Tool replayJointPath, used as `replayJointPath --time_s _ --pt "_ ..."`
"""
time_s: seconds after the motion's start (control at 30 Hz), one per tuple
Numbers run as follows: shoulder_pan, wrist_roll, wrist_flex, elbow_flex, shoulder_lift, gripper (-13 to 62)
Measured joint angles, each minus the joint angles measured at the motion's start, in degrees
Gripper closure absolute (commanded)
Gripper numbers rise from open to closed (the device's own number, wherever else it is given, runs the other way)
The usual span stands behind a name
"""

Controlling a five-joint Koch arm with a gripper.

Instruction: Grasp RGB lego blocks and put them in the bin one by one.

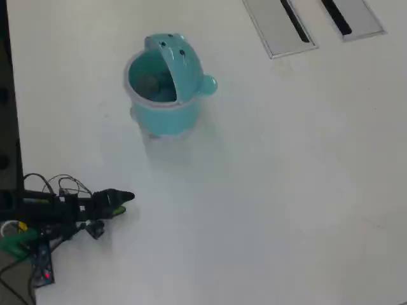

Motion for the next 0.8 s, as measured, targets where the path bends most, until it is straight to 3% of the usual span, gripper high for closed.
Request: replayJointPath --time_s 0.8 --pt "-0.97 -0.09 1.41 0.00 0.00 15.2"
